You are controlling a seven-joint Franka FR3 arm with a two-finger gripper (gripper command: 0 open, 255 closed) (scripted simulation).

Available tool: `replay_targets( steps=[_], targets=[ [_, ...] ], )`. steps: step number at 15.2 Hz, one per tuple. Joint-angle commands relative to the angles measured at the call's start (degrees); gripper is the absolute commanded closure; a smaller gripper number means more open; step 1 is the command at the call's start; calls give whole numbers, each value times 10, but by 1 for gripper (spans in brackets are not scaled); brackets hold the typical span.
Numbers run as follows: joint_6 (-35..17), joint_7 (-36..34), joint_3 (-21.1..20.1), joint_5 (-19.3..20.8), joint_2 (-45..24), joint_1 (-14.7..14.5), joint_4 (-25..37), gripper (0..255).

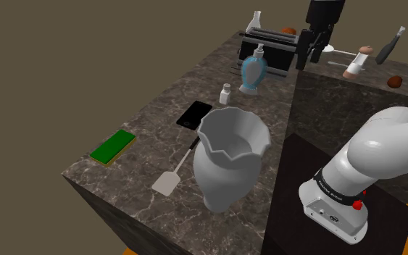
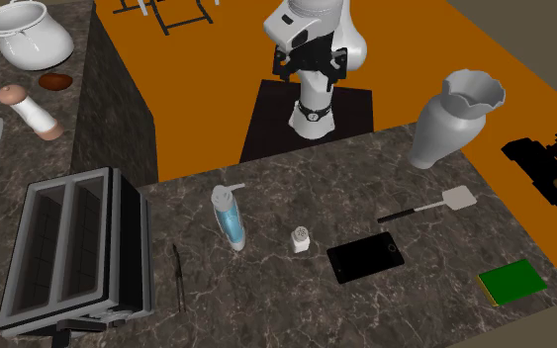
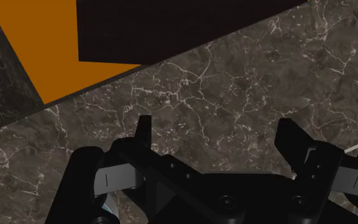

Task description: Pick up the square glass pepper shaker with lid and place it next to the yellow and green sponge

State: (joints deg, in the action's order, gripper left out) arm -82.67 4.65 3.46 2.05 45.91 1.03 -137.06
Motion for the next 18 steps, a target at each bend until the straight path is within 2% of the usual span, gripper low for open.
replay_targets(
  steps=[1, 9, 18],
  targets=[
    [0, 0, 0, 0, 0, 0, 0, 0],
    [-134, -23, -10, -13, -156, -8, 23, 0],
    [-243, -44, -19, -23, -352, -15, 111, 0]
  ],
)
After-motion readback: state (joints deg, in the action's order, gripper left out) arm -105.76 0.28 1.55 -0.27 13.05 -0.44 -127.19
